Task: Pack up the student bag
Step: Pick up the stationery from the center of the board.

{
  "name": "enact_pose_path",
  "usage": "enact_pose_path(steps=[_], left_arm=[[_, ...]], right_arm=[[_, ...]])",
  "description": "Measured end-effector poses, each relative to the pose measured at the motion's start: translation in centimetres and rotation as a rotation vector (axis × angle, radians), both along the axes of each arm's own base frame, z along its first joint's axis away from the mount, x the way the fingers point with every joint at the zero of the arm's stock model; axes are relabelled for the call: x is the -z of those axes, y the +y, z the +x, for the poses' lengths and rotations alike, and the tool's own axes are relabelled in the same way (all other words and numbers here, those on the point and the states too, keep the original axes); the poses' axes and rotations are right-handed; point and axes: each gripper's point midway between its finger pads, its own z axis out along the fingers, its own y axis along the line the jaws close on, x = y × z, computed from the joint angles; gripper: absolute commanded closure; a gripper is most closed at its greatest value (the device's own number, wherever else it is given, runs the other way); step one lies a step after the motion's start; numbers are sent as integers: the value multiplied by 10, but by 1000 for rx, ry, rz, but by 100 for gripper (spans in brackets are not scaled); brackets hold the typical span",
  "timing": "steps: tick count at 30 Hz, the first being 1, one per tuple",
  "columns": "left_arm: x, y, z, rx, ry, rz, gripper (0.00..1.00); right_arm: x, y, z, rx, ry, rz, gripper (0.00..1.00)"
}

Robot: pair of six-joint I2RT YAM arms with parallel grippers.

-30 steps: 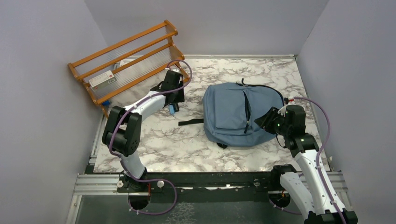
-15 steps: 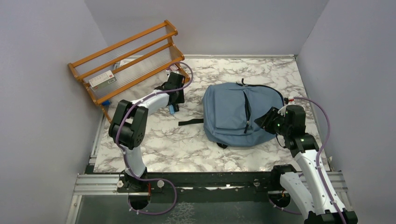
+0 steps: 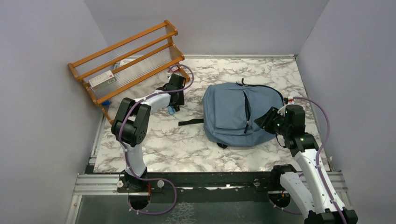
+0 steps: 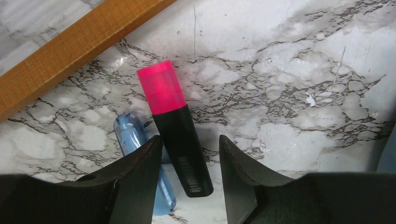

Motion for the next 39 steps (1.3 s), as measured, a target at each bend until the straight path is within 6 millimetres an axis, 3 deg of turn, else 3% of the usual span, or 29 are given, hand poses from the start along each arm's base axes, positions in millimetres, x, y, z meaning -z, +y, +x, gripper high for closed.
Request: enact_pose_path(steps=[13, 25, 31, 35, 39], left_arm=[[9, 0, -1, 9, 19, 11, 55], [10, -6, -2, 41, 21, 6, 76], [3, -26, -17, 116, 27, -81, 87], [-29, -48, -35, 195, -20, -173, 90], [-82, -75, -49, 265, -135, -292, 93]], right_arm=[[1, 0, 0, 0, 3, 0, 59], [1, 0, 0, 0, 3, 0, 59], [-4, 1, 1, -5, -2, 4, 58], [-25, 12, 4, -44, -33, 59, 55], [-47, 37, 4, -117, -50, 212, 55]])
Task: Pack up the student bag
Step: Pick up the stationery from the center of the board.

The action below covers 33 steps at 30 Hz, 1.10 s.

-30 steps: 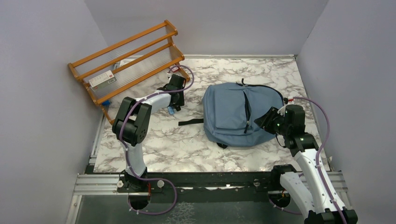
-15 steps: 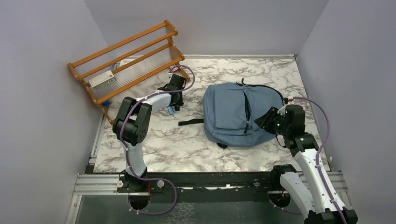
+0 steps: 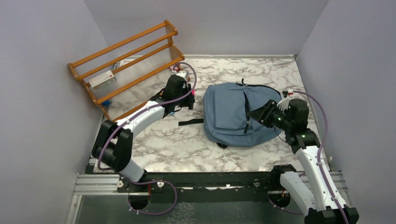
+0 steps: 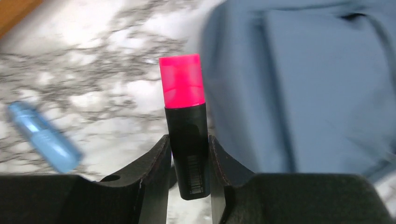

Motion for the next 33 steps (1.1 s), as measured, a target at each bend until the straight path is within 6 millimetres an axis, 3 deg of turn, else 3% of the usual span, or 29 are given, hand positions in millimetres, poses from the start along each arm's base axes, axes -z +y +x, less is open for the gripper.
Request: enact_pose_path(steps=[2, 6, 9, 14, 20, 26, 33], left_arm=[[-24, -21, -15, 44, -51, -63, 95], [-48, -73, -57, 166, -78, -167, 97], [-48, -100, -91, 238, -53, -223, 100], [-41, -120, -121, 281, -7, -255, 100], [-48, -138, -137, 321, -10, -287, 100], [-57, -156, -140, 353, -25, -307, 100], [-50, -167, -145, 374, -9, -299, 100]], right_arm=[[-10, 12, 1, -34, -11, 88, 54], [-22, 27, 0, -83, -10, 201, 54], [-28, 32, 1, -106, -9, 240, 54], [-25, 37, -1, -123, 8, 273, 52], [-5, 40, -7, -123, 69, 289, 52], [1, 47, -7, -144, 96, 291, 51], [10, 57, -4, -167, 140, 296, 49]])
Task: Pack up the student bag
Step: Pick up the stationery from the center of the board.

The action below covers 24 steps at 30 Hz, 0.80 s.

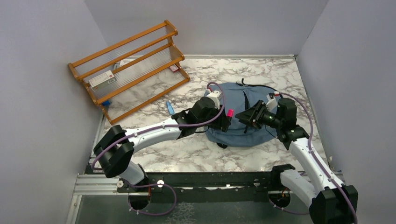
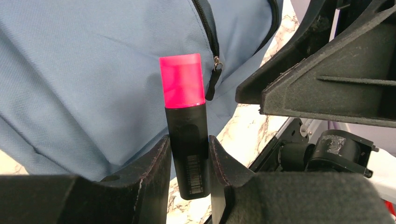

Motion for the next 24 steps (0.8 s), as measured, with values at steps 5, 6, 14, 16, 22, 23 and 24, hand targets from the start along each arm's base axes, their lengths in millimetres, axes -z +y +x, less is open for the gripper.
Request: enact_pose_path(steps=[5, 6, 14, 16, 22, 23, 24], left_arm=[[0, -6, -5, 15, 2, -1, 100], [-1, -7, -6, 18, 1, -4, 100], [-6, -16, -9, 29, 1, -37, 100], [-4, -18, -11, 34, 3, -36, 100], [-4, -24, -13, 46, 4, -37, 100], [-4, -24, -13, 46, 4, -37, 100], [-3, -25, -13, 47, 5, -36, 100]], right_arm=[[-2, 7, 1, -19, -14, 7, 50], [-2, 9, 1, -20, -15, 8, 50], [13, 12, -2, -22, 16, 12, 61], [18, 12, -3, -22, 31, 11, 64], [19, 13, -3, -23, 31, 16, 71], [19, 13, -2, -23, 30, 16, 72], [19, 14, -2, -24, 29, 17, 73]])
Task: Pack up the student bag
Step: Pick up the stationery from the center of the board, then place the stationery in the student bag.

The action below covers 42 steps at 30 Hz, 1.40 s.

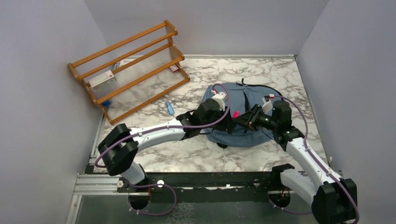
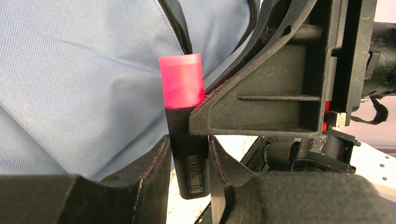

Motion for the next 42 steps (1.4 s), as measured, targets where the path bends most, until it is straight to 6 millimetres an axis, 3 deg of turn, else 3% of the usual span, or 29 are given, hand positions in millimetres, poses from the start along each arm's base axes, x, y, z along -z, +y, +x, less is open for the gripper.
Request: enact_pose_path(steps=[4, 13, 19, 21, 27, 31, 35, 42], left_arm=[[1, -1, 0, 0, 1, 2, 97], [1, -3, -1, 5, 1, 0, 53], [-10, -6, 2, 1, -16, -6, 36], [-14, -6, 5, -8, -25, 3, 31], [-44, -11, 32, -62, -93, 17, 27], [-55, -24, 56, -91, -139, 40, 27], [-41, -42, 81, -118, -158, 102, 27], [13, -56, 111, -139, -169, 285, 27]], right_arm=[[1, 0, 0, 0, 0, 0, 84], [1, -9, 1, 31, -28, -83, 99], [-33, -44, 22, 199, -144, -282, 99], [-37, -60, 27, 263, -156, -361, 99], [-7, -109, 21, 408, -60, -608, 99], [-2, -127, 12, 462, -38, -682, 99], [-9, -137, 5, 506, -61, -695, 99], [-20, -143, -4, 545, -110, -682, 99]])
